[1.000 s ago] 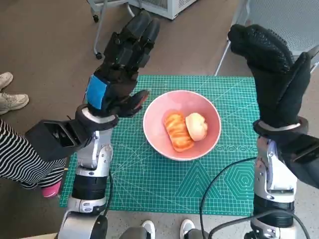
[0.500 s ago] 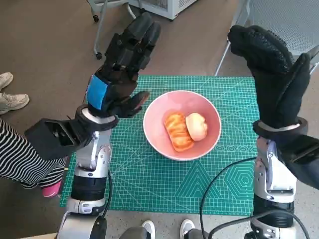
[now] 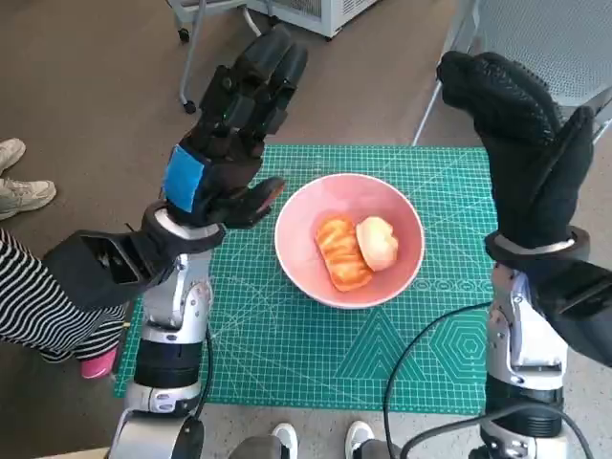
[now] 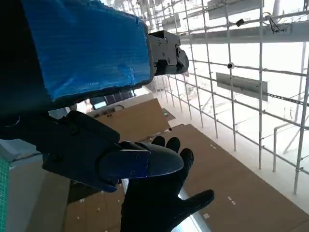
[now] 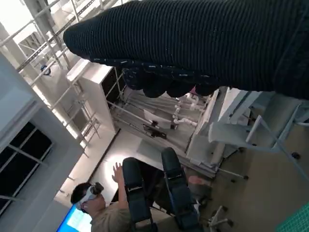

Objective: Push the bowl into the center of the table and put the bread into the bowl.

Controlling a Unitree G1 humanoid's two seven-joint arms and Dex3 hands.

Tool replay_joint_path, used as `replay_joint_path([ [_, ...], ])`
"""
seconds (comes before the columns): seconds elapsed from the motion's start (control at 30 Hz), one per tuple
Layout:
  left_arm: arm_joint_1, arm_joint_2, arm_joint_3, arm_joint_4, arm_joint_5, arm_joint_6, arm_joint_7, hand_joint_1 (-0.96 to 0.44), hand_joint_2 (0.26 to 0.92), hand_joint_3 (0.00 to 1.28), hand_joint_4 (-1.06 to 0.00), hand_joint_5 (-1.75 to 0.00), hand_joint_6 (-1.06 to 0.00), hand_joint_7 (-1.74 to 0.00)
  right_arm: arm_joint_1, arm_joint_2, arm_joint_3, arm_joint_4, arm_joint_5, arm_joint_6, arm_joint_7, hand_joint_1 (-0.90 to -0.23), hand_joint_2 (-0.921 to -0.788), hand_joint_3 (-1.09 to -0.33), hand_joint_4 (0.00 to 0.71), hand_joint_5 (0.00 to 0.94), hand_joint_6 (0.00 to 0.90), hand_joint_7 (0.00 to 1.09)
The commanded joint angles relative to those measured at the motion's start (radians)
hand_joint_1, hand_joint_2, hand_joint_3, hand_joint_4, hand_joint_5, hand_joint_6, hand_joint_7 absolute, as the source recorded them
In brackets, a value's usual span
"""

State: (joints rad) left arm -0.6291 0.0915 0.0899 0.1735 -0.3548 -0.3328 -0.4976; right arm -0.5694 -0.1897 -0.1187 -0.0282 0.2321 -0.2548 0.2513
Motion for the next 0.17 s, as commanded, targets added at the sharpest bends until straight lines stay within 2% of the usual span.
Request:
replay_joint_path([
  [0.03,0.014,0.0,-0.009,-0.024,0.001,0.013,0.003,-0.72,0.921,0.41,-0.04,0.0,0.0,-0.34,0.023,0.007,0.001,0.015,0.003,0.005,0.005,-0.679,-0.921,-0.673,0.163,0.001,0.002,0.58],
  [0.17,0.016,-0.002,-0.008,-0.028,-0.003,0.022,0.004,-0.72,0.921,0.41,-0.03,0.0,0.0,-0.33,0.023,0.009,0.001,0.014,0.005,0.006,0.005,-0.676,-0.921,-0.672,0.163,0.001,0.004,0.58],
])
